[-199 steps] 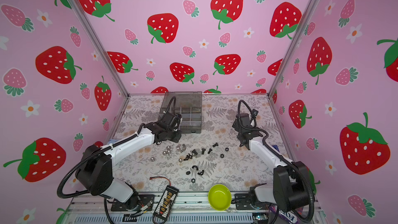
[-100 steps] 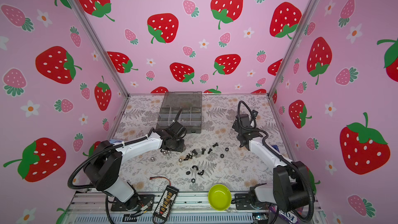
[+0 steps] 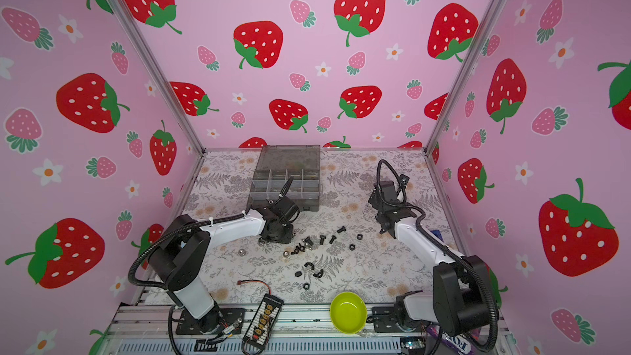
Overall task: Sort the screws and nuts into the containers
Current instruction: 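Lower the left gripper onto another silver wing nut and close it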
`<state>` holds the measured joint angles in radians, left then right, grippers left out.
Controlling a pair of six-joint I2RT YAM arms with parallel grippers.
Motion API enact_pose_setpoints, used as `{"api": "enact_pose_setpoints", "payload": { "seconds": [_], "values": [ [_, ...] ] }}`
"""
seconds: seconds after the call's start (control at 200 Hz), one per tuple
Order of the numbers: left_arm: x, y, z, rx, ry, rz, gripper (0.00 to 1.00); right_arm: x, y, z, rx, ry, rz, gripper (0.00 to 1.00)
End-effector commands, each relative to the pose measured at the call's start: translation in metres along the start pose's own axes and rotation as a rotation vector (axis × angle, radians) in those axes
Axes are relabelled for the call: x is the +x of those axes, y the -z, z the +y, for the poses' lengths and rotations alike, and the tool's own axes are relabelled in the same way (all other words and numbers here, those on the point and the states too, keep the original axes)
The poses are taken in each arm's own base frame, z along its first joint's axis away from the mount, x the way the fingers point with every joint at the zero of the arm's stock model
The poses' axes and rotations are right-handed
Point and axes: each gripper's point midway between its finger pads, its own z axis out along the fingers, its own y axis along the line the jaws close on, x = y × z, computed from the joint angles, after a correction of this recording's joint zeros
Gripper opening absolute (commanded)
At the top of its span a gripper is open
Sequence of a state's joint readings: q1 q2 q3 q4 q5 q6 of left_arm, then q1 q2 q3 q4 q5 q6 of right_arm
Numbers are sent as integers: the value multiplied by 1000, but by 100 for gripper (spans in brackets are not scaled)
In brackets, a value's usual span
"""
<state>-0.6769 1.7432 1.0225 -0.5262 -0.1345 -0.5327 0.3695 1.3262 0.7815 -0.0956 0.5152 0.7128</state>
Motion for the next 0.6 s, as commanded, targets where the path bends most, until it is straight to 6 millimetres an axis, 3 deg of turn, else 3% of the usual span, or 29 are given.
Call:
{"api": "enact_pose_setpoints", "payload": {
  "seconds": [0.0, 0.595],
  "values": [
    [-4, -1, 5, -35, 18, -8, 41, 3, 2, -5, 22, 1, -1, 100],
    [-9, -9, 7, -46, 7, -1, 33, 6, 0, -4, 18, 3, 10, 100]
  ]
}}
